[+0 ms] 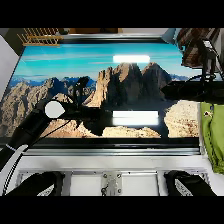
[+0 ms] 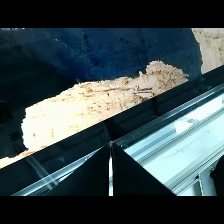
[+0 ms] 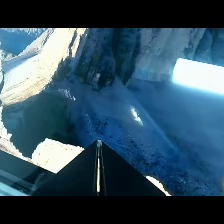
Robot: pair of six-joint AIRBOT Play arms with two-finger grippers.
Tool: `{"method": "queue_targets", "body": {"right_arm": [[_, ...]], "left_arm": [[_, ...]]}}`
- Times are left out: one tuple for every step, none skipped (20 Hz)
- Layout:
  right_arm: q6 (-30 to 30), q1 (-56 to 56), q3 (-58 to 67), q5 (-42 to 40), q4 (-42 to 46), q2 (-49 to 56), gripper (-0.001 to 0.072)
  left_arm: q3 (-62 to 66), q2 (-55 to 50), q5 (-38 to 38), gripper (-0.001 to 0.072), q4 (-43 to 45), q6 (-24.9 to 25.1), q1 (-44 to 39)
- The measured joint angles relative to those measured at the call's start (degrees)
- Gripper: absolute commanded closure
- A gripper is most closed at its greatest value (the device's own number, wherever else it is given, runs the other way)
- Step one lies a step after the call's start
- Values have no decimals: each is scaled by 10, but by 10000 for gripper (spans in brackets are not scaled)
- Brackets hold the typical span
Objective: Fold the clothes and pants, and hang the long-sleeved shirts on hangers.
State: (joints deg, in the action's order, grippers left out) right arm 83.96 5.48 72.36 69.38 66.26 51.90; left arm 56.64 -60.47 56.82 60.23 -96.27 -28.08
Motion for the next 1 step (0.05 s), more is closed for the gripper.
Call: {"method": "queue_targets", "body": {"right_arm": [[0, 1, 0, 0, 0, 0, 691]], "left_arm": [[0, 0, 0, 702, 0, 0, 0]]}}
